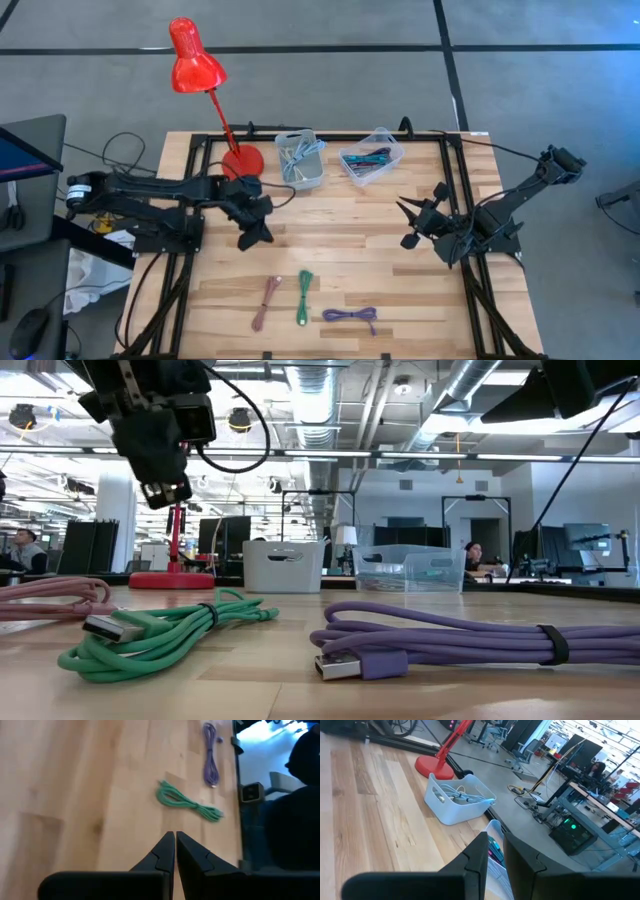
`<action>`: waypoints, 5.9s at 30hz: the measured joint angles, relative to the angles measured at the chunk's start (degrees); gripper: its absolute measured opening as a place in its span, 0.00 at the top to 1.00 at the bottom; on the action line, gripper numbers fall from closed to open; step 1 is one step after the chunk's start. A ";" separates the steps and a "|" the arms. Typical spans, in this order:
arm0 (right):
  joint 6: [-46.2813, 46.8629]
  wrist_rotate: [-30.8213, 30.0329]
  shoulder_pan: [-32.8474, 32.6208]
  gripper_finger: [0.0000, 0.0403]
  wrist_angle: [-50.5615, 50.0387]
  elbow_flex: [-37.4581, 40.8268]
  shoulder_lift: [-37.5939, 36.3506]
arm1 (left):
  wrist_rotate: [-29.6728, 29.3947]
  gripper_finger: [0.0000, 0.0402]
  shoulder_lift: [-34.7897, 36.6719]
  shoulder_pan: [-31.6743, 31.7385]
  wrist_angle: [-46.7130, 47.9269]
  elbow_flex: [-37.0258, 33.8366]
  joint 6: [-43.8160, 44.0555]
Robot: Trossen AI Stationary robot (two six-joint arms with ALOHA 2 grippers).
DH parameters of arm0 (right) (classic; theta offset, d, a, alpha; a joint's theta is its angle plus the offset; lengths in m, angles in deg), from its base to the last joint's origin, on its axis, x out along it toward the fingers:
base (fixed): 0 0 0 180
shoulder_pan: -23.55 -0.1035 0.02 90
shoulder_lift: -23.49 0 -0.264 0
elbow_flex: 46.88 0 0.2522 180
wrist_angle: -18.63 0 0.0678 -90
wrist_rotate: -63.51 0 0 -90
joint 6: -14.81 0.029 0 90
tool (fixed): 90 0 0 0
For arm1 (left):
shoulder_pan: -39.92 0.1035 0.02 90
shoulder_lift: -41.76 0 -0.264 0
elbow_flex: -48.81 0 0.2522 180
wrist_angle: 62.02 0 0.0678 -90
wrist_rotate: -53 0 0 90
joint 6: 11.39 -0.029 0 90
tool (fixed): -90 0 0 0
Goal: Pick & Place USB Port
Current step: Put the brown charger cable into the gray bin, then put the green charger cable into the gray bin
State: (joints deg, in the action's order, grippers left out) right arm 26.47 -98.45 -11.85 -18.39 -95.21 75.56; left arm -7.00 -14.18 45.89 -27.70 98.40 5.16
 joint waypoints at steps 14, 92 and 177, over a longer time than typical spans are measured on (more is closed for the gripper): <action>0.00 0.07 -0.02 0.87 0.17 0.00 0.00 | -3.02 0.93 -13.63 -13.26 0.02 0.00 24.28; -0.02 -0.02 -0.09 0.87 -2.47 0.00 0.02 | -33.02 0.98 0.48 -15.15 -18.13 0.11 4.09; 0.43 -0.07 -0.09 0.87 -2.46 0.00 0.02 | -16.86 0.80 -10.71 15.29 -37.73 0.07 -4.50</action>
State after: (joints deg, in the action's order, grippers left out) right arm 26.90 -98.52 -11.93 -20.85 -95.21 75.59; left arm -23.86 -24.89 61.17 -65.43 98.47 0.66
